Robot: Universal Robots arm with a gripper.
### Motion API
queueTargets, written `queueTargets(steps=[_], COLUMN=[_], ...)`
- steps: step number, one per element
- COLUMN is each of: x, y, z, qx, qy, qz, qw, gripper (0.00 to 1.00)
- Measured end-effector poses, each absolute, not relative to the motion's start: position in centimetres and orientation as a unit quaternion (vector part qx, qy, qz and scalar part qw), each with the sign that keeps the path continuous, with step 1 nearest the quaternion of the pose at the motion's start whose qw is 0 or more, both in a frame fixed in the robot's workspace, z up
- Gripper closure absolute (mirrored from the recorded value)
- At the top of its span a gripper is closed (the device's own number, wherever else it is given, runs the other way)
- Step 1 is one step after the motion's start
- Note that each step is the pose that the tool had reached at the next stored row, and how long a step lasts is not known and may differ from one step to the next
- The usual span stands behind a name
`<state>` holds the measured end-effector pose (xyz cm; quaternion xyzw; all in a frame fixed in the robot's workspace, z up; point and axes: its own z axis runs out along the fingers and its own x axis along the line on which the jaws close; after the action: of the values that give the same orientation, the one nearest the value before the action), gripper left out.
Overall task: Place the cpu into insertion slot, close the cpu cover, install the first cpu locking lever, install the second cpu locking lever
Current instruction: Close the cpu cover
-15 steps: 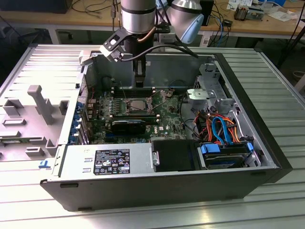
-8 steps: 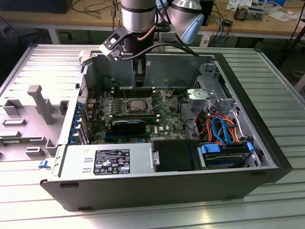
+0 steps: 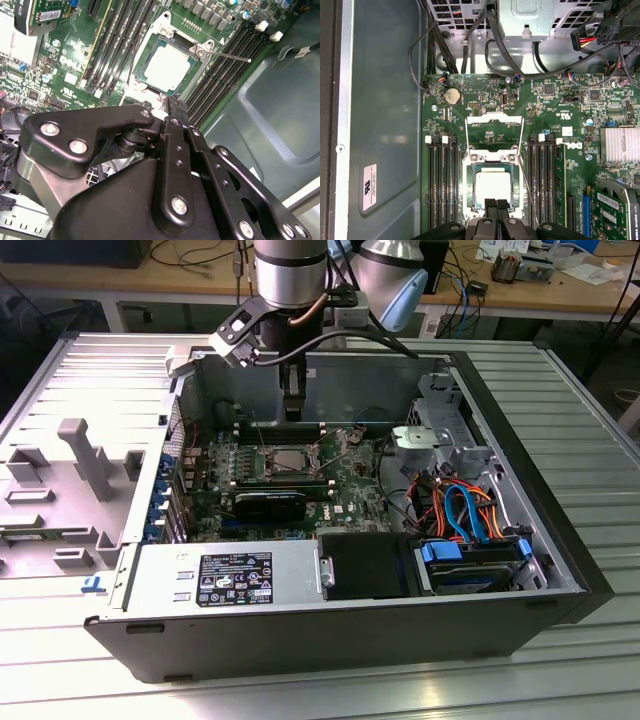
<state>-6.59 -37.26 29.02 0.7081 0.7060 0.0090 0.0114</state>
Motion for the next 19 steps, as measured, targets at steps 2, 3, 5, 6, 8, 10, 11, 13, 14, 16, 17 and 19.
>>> queueTargets(steps=[2,3,5,6,8,10,11,13,14,16,17,19], x=[-6.5,-6.4,-6.3,-6.3,-6.3,-6.0,-6.0,-5.7,-5.5,-5.1,-5.0,-4.8], y=[-37.3,-37.3,-37.3,-37.3,-37.3,-37.3,-37.3,-37.3,-37.3,-37.3,-37.3,-37.3], z=[29.0,29.0,29.0,29.0,29.0,29.0,29.0,29.0,29.0,29.0,29.0,28.9], qx=[0.708,0.708,0.708,0.708,0.708,0.708,0.708,0.708,0.708,0.708,0.708,0.708], qy=[0.706,0.706,0.706,0.706,0.706,0.706,0.706,0.706,0.706,0.706,0.706,0.706], qz=[0.009,0.009,0.009,0.009,0.009,0.009,0.009,0.009,0.009,0.009,0.009,0.009], qw=[0.011,0.011,0.011,0.011,0.011,0.011,0.011,0.011,0.011,0.011,0.011,0.011], gripper=[0.89,0.89,0.89,0.89,0.89,0.89,0.89,0.89,0.89,0.89,0.89,0.89])
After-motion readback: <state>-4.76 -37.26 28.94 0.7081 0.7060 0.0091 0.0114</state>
